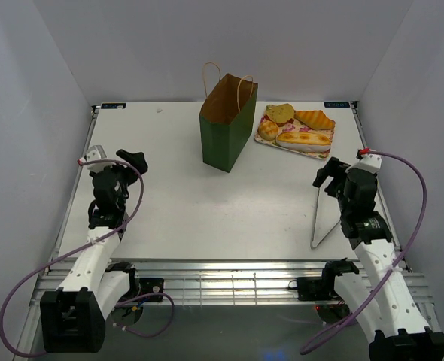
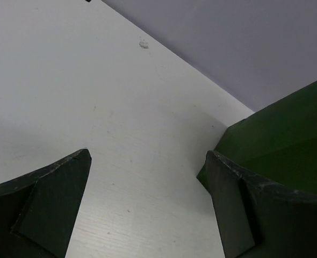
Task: Place the fake bread into the paper bag
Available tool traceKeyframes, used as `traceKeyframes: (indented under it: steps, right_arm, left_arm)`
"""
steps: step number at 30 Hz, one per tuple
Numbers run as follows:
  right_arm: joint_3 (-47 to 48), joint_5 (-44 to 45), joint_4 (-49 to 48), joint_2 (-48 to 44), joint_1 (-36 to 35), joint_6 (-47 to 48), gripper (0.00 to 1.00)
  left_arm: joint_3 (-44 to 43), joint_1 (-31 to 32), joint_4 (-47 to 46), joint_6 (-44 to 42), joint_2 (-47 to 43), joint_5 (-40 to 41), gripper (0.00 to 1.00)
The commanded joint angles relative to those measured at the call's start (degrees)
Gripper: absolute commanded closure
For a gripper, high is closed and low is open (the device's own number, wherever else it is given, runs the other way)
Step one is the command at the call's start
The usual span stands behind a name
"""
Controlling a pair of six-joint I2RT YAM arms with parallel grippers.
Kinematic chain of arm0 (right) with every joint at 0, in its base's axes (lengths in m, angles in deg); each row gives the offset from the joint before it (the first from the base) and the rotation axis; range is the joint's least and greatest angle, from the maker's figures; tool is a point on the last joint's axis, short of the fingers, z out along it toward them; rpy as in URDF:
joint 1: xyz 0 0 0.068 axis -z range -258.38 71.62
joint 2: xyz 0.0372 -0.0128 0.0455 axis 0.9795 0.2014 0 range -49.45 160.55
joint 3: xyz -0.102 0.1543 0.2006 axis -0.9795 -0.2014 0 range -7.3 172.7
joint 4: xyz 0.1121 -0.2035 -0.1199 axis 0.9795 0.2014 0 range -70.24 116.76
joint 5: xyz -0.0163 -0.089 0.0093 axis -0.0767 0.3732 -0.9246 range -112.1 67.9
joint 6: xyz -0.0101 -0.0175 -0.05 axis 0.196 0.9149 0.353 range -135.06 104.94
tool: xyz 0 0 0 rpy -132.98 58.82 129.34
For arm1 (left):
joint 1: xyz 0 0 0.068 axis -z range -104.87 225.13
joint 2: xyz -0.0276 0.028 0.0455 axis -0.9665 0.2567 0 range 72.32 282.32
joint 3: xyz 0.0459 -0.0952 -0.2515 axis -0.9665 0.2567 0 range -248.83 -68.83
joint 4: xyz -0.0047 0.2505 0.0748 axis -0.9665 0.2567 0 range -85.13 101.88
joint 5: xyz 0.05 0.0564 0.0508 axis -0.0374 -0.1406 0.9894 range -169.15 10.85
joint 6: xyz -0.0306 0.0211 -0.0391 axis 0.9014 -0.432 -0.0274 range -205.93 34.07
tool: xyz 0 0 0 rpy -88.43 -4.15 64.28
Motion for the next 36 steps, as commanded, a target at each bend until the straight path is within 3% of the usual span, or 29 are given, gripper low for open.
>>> traceKeyframes:
  steps: [1,3,6,9,12,16,23,27,36]
  right_arm:
    - [5.1,-0.8,26.4,1.9,0.2,-11.1,0.10]
    - [6.4,-0.2,32.2,3.8,0.2,-16.6,0.10]
    - [7.2,-0.5,39.3,5.9,0.2,-21.0,0.10]
    - [5.5,-1.6,42.1,4.3,0.2,-22.3,0.10]
    - [3.2,-3.4,44.1,2.6,0.2,-23.1,0.10]
    - [0.9,-1.9,47.3,1.8,0.2,-24.2,0.10]
    - [-2.7,-5.8,44.7,3.9,0.2,-25.6,0.10]
    - [-4.4,-7.6,40.0,6.3,0.0,-25.5,0.10]
    - [-4.9,-1.8,31.6,12.9,0.0,-26.0,0.10]
  left_arm:
    - [-10.1,0.0,21.7,9.2,-3.3,0.5,0.02]
    - [-14.6,0.0,32.7,13.7,-3.1,0.9,0.02]
    - [-21.3,0.0,38.2,8.2,-1.2,-8.4,0.02]
    - [-23.7,0.0,38.4,6.2,-0.4,-20.0,0.02]
    - [-22.1,0.0,36.1,6.8,-2.8,-24.7,0.02]
    - [-18.7,0.0,32.9,7.5,-7.1,-25.7,0.02]
    - [-19.0,0.0,33.4,6.6,-7.5,-26.0,0.02]
    - [-19.0,0.0,33.1,6.3,-8.0,-26.3,0.02]
    - [-19.0,0.0,33.0,6.1,-9.9,-27.1,0.02]
